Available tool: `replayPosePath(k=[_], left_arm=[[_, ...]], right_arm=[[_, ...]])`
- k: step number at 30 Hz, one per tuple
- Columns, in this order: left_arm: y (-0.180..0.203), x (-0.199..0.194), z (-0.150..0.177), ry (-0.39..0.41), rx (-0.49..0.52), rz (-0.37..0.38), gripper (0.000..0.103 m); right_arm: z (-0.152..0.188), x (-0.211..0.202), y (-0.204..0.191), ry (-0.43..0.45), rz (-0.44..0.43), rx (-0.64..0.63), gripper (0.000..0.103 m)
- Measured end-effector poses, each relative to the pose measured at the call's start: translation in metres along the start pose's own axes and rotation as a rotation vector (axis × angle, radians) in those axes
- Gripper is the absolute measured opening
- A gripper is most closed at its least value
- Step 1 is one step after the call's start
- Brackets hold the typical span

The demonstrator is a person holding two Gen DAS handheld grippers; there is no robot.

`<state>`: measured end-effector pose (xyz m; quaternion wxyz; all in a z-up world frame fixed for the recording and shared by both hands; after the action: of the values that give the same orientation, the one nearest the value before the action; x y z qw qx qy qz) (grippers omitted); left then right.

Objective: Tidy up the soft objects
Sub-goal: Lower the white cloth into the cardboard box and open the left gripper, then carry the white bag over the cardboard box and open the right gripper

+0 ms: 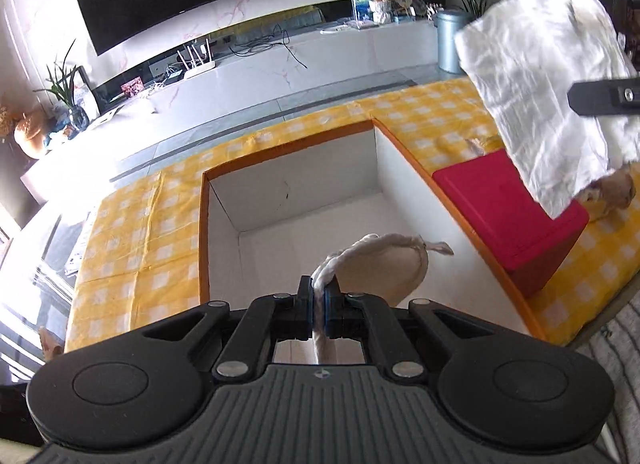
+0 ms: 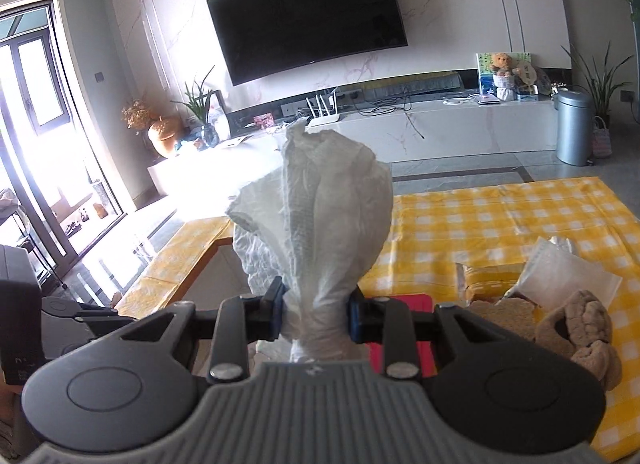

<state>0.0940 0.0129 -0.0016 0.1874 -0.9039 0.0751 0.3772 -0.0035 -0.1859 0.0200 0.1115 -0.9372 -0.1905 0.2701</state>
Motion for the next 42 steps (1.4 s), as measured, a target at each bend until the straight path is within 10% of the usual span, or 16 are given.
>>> replayPosePath(k=[7,13,19,28,42], left_arm=[[0.014,0.012,0.011,-0.009,0.217,-0.124,0.011],[0.022,0.007,0.038,-0.050,0.307,0.013,0.077],[-0.029,-0.028,0.050,-0.038,-0.009,0.213,0.079],[-0.111,-0.061,0.040,0.075,-0.384,0.134,0.086],[-0.115,-0.041,0.047,0.039,-0.394,0.035,0.084]], right_arm=[[0.007,0.025,-0.023,-0.046,-0.040,-0.026,0.030],[0.007,0.031,-0.027,-0.072,-0.045,-0.030,0.030],[0.007,0.034,-0.028,-0.089,-0.034,-0.016,0.030],[0.012,0.062,-0.047,-0.189,-0.122,0.007,0.030],[0.065,0.181,-0.072,-0.525,-0.185,0.134,0.032]])
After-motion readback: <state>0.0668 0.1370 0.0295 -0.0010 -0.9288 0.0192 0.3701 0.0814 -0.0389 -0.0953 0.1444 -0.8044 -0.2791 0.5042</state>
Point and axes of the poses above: each gripper's, at about its wrist camera, not at the fingertips, and x roughly the way its jaws point, y to its right, z to its underside, the point moved 1 cm from there along x, roughly the way its jaws point, and after that the axes turned 5 degrees about -z, right-handed, at the moved point
